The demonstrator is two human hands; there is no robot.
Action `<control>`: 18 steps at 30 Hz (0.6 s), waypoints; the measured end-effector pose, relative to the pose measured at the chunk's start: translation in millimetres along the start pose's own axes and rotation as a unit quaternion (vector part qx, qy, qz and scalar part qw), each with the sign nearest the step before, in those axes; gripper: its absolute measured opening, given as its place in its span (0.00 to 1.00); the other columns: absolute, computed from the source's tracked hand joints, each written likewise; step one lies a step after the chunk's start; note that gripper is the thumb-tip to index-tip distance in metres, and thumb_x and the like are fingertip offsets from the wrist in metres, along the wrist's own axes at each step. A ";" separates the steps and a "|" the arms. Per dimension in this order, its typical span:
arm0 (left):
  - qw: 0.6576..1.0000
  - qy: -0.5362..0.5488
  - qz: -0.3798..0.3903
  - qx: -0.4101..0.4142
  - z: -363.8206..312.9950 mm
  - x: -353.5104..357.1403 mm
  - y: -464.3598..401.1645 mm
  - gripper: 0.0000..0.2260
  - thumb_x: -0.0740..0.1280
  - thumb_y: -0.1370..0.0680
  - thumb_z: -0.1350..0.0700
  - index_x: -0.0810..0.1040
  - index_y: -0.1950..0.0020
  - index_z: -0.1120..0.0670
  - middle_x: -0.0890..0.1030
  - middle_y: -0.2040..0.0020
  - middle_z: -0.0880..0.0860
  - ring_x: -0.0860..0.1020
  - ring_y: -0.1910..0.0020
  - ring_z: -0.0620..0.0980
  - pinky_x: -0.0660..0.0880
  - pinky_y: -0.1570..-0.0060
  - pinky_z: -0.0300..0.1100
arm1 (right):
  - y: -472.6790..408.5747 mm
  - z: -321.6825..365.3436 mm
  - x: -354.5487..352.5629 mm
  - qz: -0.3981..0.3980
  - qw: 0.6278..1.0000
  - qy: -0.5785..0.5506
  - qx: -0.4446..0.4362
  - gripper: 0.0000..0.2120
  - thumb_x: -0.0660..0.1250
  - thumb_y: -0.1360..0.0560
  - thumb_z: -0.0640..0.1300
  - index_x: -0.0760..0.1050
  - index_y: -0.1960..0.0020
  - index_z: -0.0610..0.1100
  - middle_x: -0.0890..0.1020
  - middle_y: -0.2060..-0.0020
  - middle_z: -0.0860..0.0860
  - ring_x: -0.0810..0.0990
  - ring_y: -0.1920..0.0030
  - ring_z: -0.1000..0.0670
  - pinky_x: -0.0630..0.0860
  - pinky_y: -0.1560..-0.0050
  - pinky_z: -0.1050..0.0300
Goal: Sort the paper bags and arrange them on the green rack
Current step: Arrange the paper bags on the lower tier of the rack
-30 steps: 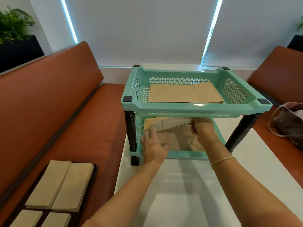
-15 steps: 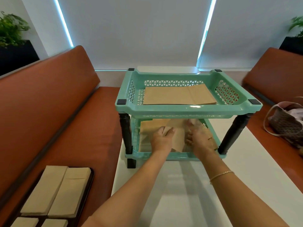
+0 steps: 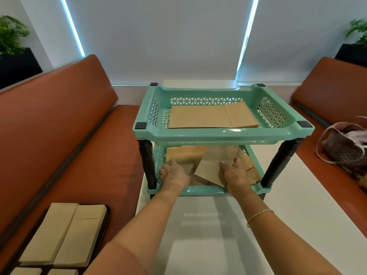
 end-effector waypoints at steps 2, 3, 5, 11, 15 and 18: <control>1.000 -0.017 0.014 -0.005 -1.3 5.4 -1.6 0.45 0.76 0.34 0.43 0.55 0.27 0.58 0.64 0.32 0.61 0.64 0.32 0.59 0.67 0.37 0.52 | -1.9 -2.3 0.3 0.005 1.000 0.008 0.002 0.20 0.63 0.22 0.40 0.63 0.32 0.46 0.72 0.47 0.47 0.71 0.47 0.47 0.72 0.48 0.50; 0.999 -0.026 0.018 -0.008 -1.9 6.4 -1.6 0.47 0.77 0.35 0.43 0.55 0.27 0.57 0.65 0.32 0.61 0.64 0.33 0.59 0.68 0.38 0.51 | -2.3 -3.2 0.6 0.009 1.000 0.012 0.003 0.20 0.63 0.22 0.41 0.63 0.32 0.47 0.72 0.47 0.47 0.71 0.47 0.46 0.73 0.48 0.49; 0.999 -0.036 0.014 -0.016 -0.8 5.5 -2.8 0.48 0.77 0.37 0.42 0.55 0.27 0.58 0.65 0.33 0.61 0.65 0.34 0.59 0.68 0.39 0.51 | -2.8 -4.3 1.1 0.014 1.000 0.007 0.005 0.20 0.63 0.22 0.41 0.63 0.33 0.47 0.72 0.47 0.47 0.71 0.47 0.46 0.74 0.48 0.48; 1.000 -0.013 0.010 -0.013 -0.5 5.7 -4.8 0.50 0.78 0.40 0.40 0.56 0.28 0.58 0.63 0.33 0.61 0.61 0.33 0.59 0.66 0.37 0.52 | -3.3 -4.9 1.5 0.021 1.000 0.008 0.005 0.20 0.63 0.22 0.42 0.62 0.33 0.48 0.71 0.52 0.51 0.71 0.47 0.46 0.74 0.45 0.47; 0.999 0.022 0.017 -0.017 -2.7 3.0 -2.8 0.49 0.79 0.39 0.46 0.55 0.28 0.56 0.61 0.34 0.61 0.61 0.33 0.60 0.67 0.37 0.53 | -4.4 -7.7 0.9 0.022 1.000 0.008 0.009 0.21 0.64 0.23 0.42 0.62 0.32 0.48 0.72 0.47 0.48 0.72 0.47 0.45 0.75 0.44 0.45; 0.997 0.073 0.002 -0.021 -3.3 -0.8 -2.8 0.46 0.81 0.39 0.53 0.55 0.30 0.54 0.59 0.33 0.60 0.62 0.33 0.60 0.68 0.38 0.54 | -5.3 -9.8 0.1 0.021 1.000 0.006 0.013 0.22 0.64 0.23 0.42 0.61 0.32 0.49 0.72 0.49 0.49 0.72 0.47 0.45 0.75 0.43 0.43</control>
Point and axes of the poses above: each hand's wrist, its own y-axis away from the middle knuckle, its own x-axis out of the palm, z = x × y, the point moved 10 cm from there along -y, towards the middle knuckle
